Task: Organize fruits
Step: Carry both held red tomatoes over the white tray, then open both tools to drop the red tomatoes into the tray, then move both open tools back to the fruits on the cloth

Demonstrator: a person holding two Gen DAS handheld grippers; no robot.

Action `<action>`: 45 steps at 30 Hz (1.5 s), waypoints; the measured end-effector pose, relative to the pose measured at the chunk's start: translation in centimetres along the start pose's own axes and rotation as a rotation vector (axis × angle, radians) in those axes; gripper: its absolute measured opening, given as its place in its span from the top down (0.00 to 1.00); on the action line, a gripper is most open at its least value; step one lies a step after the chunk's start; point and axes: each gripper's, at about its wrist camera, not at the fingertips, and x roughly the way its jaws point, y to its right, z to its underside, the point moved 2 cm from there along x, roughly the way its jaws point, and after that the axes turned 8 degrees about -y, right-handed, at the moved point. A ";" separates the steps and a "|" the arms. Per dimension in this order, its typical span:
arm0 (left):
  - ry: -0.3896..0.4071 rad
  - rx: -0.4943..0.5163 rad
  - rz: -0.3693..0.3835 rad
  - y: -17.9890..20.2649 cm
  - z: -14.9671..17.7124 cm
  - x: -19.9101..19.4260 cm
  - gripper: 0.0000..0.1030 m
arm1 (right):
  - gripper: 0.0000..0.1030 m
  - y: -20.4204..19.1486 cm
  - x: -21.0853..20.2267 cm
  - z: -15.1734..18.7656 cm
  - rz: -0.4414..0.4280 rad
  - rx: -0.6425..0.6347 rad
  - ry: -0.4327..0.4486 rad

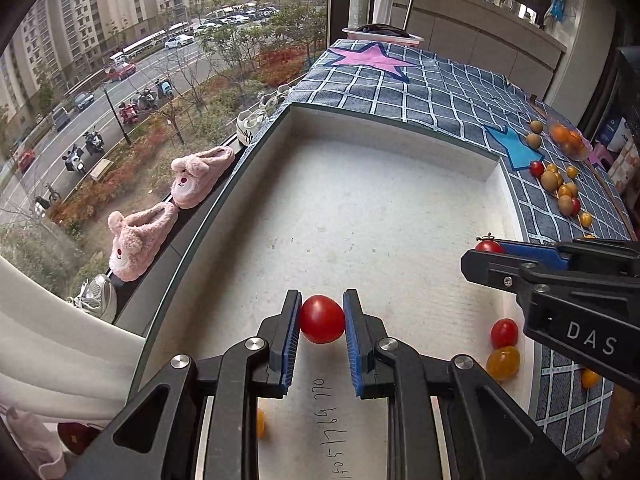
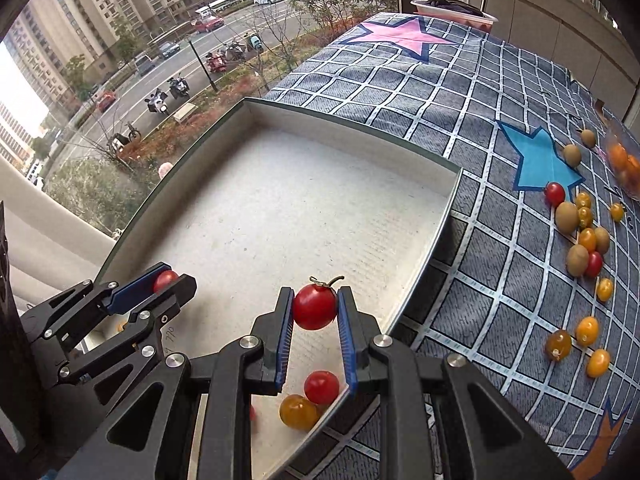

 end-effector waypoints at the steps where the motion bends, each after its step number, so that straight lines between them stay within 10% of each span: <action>1: -0.003 0.003 -0.001 0.1 0.0 0.1 0.78 | 0.78 -0.1 0.3 -0.1 0.005 -0.002 -0.007; 16: -0.012 0.015 -0.023 0.7 0.2 0.6 0.77 | 0.74 -0.2 1.5 -0.9 0.015 -0.009 -0.041; 21: -0.022 0.021 -0.017 0.7 0.1 0.6 0.76 | 0.54 0.0 0.3 -1.0 0.013 0.000 -0.012; 24: 0.009 0.012 -0.018 0.5 0.3 0.1 0.18 | 0.45 0.2 -1.0 -1.0 0.003 0.008 0.018; 29: 0.035 0.011 -0.002 0.5 0.5 -1.2 0.18 | 0.24 1.2 -3.3 -0.6 -0.018 0.042 0.071; 45: 0.083 0.161 0.020 7.7 1.7 -5.6 0.18 | 0.23 11.0 -7.8 8.7 0.027 0.241 0.109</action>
